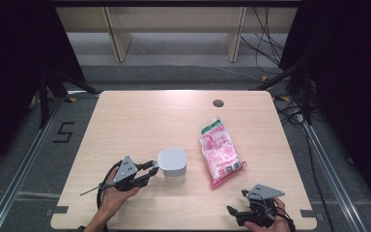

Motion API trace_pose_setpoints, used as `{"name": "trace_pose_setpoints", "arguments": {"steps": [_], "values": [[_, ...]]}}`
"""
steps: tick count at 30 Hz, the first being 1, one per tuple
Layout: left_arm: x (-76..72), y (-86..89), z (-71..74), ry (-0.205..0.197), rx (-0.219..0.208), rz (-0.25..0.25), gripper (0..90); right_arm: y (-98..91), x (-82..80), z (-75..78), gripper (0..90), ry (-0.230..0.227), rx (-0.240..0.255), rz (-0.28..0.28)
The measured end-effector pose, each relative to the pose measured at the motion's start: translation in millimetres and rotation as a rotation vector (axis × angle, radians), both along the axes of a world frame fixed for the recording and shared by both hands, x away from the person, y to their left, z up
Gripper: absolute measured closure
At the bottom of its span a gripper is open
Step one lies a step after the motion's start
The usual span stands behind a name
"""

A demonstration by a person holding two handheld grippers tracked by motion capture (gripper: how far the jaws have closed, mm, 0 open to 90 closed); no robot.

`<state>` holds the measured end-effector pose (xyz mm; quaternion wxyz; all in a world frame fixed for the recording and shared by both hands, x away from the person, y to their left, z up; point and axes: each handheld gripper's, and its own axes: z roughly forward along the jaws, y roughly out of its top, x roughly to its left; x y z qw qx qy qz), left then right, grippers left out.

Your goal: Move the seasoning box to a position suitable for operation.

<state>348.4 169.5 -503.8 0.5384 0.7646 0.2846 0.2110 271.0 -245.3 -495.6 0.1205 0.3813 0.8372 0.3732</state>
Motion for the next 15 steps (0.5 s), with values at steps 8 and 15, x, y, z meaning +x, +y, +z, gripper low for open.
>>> {"name": "trace_pose_setpoints", "arguments": {"steps": [8, 15], "values": [[0.0, -6.0, -2.0, 0.001, -0.026, -0.044, 68.7, -1.7, 0.6, -0.3, 22.7, 0.001, 0.005, -0.002], [7.5, -7.8, -1.9, 0.014, -0.028, -0.042, 68.5, -4.8, -0.5, -0.8, 22.5, 0.002, 0.016, -0.027]]}}
